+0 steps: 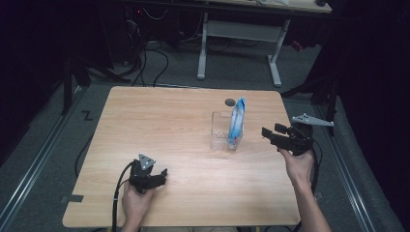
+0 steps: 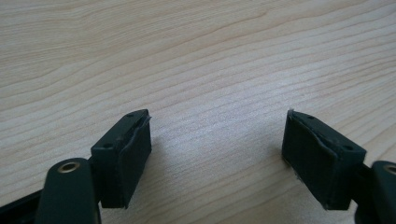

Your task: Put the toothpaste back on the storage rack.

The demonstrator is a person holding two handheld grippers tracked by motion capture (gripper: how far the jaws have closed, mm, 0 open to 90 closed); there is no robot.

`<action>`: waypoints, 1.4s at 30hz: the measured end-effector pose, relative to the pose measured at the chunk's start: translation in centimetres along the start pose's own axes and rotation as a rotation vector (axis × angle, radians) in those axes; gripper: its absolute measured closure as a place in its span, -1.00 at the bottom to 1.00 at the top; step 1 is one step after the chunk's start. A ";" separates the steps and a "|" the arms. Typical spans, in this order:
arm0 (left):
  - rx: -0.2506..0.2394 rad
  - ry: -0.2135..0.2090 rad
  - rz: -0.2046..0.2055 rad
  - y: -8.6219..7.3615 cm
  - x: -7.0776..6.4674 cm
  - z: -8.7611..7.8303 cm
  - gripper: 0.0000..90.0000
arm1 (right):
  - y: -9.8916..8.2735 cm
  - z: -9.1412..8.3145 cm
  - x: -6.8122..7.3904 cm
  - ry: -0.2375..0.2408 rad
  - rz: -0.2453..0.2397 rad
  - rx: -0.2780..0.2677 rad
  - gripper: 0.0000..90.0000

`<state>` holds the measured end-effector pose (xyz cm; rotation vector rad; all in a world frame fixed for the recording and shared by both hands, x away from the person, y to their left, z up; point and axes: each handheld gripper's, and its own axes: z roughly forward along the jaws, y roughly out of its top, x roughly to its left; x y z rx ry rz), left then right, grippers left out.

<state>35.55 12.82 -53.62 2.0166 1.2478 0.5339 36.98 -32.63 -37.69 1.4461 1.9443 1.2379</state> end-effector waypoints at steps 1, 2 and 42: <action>0.000 0.000 0.000 0.0 0.0 0.0 -0.46 | -0.1 -0.1 -0.1 -0.001 0.001 0.001 -0.17; 0.000 0.000 0.000 0.0 0.0 0.0 -0.46 | -0.3 -0.2 -0.1 -0.001 0.004 0.003 -0.16; 0.000 0.000 -0.001 0.0 0.0 0.0 -0.46 | -4.9 -0.8 -1.8 -0.016 0.070 0.022 -0.16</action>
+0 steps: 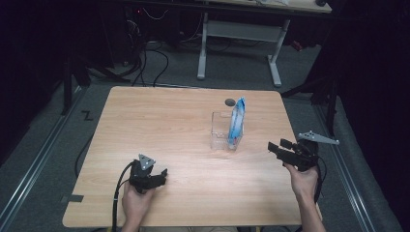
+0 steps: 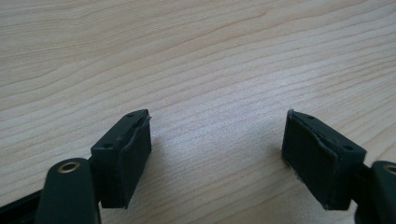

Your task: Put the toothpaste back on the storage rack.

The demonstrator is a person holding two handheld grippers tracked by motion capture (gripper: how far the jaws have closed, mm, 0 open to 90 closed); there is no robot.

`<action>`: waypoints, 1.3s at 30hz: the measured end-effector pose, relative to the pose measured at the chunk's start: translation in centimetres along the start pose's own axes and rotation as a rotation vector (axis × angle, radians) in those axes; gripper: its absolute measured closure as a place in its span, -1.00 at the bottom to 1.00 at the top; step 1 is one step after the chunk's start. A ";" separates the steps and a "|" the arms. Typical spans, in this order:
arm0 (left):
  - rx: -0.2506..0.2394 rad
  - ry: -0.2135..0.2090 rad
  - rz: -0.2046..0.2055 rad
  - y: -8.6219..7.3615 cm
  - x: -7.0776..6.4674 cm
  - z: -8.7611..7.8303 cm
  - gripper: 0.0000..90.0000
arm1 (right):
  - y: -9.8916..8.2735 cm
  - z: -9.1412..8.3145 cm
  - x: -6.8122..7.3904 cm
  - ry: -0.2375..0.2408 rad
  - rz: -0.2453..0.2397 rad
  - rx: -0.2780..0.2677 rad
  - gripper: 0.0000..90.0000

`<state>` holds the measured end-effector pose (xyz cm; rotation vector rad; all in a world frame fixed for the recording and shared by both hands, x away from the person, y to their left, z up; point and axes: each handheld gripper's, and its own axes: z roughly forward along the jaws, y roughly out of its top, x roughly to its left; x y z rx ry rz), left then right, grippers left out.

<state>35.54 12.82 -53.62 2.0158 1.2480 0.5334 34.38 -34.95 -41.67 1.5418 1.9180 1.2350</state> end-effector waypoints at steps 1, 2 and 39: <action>0.000 0.000 0.000 0.0 0.0 0.0 -0.46 | 0.0 0.0 0.0 0.000 0.000 0.000 -0.16; 0.000 0.000 0.000 0.0 0.0 0.0 -0.46 | -0.1 0.0 -0.1 0.000 0.002 0.003 -0.16; 0.000 0.000 -0.001 0.0 0.0 0.0 -0.46 | -3.9 2.2 0.0 -0.016 0.018 0.059 -0.13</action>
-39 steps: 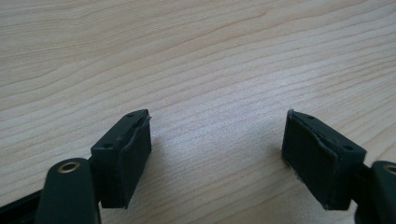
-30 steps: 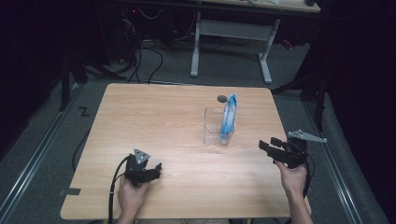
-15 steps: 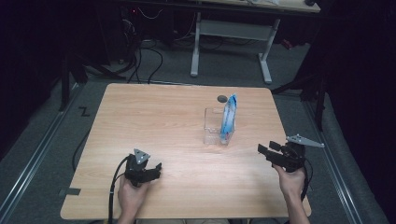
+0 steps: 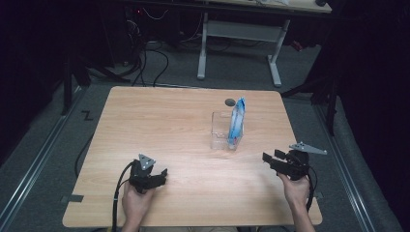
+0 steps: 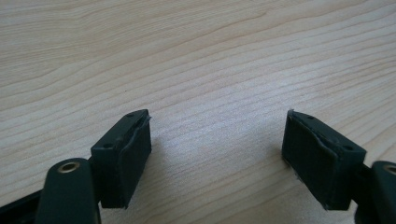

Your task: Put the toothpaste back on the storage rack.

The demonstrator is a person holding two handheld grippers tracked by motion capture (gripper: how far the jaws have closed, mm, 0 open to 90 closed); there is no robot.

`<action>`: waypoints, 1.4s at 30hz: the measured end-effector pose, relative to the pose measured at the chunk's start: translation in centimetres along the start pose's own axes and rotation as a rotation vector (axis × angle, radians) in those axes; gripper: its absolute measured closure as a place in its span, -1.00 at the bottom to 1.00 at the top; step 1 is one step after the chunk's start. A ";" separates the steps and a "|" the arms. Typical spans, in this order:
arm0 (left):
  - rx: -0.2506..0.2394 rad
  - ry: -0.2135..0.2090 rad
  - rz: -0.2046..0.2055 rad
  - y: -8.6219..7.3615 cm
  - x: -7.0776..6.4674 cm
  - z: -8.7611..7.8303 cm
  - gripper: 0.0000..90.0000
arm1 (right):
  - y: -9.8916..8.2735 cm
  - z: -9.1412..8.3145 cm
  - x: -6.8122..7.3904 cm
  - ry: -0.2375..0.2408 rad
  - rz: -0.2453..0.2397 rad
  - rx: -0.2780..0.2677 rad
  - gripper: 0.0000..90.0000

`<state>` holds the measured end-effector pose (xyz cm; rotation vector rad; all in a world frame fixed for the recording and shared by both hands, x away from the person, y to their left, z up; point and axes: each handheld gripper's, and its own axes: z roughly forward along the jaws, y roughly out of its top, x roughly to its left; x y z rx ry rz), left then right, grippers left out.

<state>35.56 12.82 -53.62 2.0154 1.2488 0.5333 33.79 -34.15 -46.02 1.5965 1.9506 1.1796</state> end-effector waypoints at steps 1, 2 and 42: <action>0.000 0.000 0.000 0.0 0.0 0.0 -0.46 | -0.1 0.1 0.0 0.000 -0.004 0.004 -0.13; 0.000 0.000 0.000 0.0 0.0 0.0 -0.46 | -0.1 0.2 0.0 -0.002 -0.007 0.006 -0.13; 0.001 0.000 0.001 0.0 0.0 0.0 -0.46 | -2.6 3.9 -0.4 -0.076 -0.007 0.110 -0.10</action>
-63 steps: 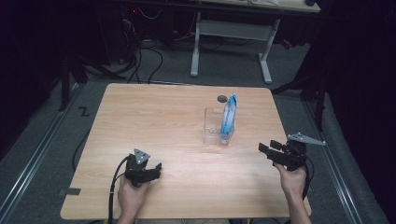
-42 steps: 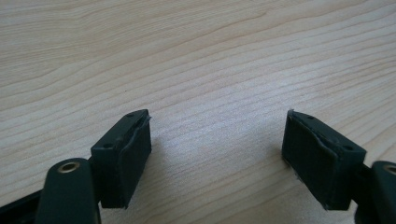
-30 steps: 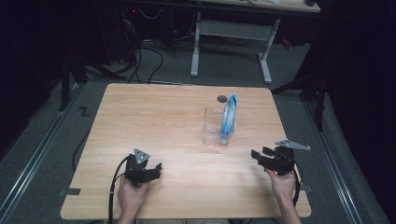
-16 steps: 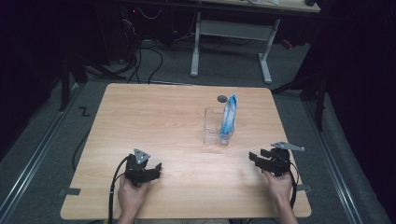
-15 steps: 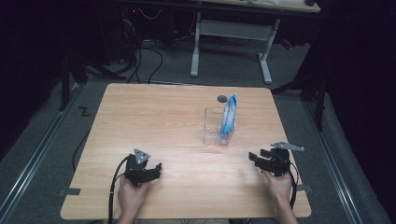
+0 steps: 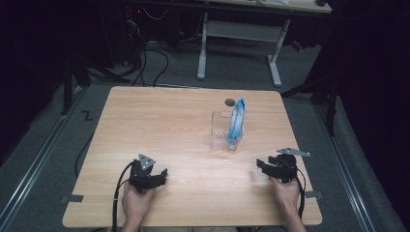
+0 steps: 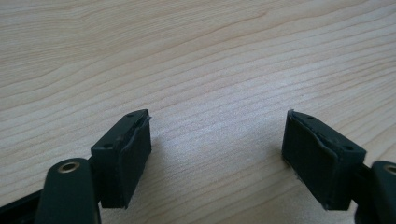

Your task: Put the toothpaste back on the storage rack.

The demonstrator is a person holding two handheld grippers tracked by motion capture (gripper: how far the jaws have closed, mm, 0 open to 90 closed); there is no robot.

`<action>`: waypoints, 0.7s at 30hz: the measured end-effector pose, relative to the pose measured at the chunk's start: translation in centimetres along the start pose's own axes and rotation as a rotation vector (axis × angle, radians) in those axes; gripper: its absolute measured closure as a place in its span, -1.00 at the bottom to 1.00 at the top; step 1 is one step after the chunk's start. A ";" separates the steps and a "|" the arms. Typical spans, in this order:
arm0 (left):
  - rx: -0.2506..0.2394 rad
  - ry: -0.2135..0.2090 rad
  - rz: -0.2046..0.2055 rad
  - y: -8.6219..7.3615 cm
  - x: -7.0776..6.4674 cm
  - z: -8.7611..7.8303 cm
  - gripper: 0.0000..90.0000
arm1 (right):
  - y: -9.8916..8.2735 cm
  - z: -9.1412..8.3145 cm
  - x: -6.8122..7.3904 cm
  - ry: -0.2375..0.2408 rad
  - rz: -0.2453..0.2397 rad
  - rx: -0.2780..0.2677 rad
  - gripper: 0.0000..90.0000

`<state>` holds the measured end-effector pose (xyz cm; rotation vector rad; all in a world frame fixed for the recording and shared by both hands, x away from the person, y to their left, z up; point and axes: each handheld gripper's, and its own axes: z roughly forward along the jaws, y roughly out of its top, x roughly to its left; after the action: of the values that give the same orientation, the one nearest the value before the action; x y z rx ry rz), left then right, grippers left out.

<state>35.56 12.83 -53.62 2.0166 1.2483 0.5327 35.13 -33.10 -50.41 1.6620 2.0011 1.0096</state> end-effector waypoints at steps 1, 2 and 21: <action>0.000 0.000 0.000 0.0 0.0 0.0 -0.46 | -0.1 0.1 0.0 -0.003 0.000 0.001 -0.10; 0.000 0.000 0.000 0.0 0.0 0.0 -0.46 | -0.1 0.2 0.0 -0.006 -0.002 0.002 -0.09; -0.001 0.000 -0.002 0.0 0.0 0.0 -0.46 | -0.4 1.8 -0.1 -0.075 -0.041 0.017 -0.09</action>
<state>35.57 12.81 -53.62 2.0145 1.2497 0.5327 36.12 -32.68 -51.94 1.6354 1.9920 0.9053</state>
